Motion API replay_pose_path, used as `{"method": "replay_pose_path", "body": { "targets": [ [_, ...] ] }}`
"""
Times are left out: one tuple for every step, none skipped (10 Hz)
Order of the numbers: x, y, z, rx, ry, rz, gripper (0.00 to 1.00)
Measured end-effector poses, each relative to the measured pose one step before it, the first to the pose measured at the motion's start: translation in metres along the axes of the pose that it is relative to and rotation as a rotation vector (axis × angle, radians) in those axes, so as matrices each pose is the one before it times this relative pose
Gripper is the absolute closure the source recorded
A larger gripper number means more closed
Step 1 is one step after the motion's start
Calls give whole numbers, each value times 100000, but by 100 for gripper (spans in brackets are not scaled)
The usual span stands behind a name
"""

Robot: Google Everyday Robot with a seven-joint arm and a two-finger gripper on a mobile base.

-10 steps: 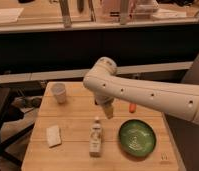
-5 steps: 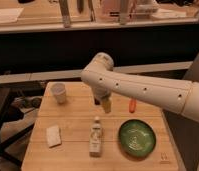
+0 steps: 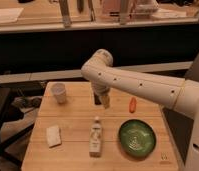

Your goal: Move the arm in a circular motion

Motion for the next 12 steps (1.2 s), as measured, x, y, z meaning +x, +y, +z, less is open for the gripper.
{"method": "replay_pose_path", "body": {
  "targets": [
    [149, 66, 182, -77, 8, 335, 20],
    [428, -213, 240, 420, -167, 1089, 20],
    [458, -392, 233, 238, 33, 795, 20],
    [435, -542, 277, 249, 118, 284, 20],
    [211, -305, 116, 219, -92, 88, 20],
    [140, 9, 48, 10, 67, 152, 20],
    [244, 77, -15, 102, -120, 698, 20],
    [529, 115, 12, 46, -154, 1174, 20],
    [1313, 162, 18, -53, -152, 1579, 20],
    [1166, 211, 23, -197, -191, 995, 20],
    [354, -93, -60, 118, -70, 579, 20],
    [-71, -40, -18, -89, -198, 86, 20]
  ]
}}
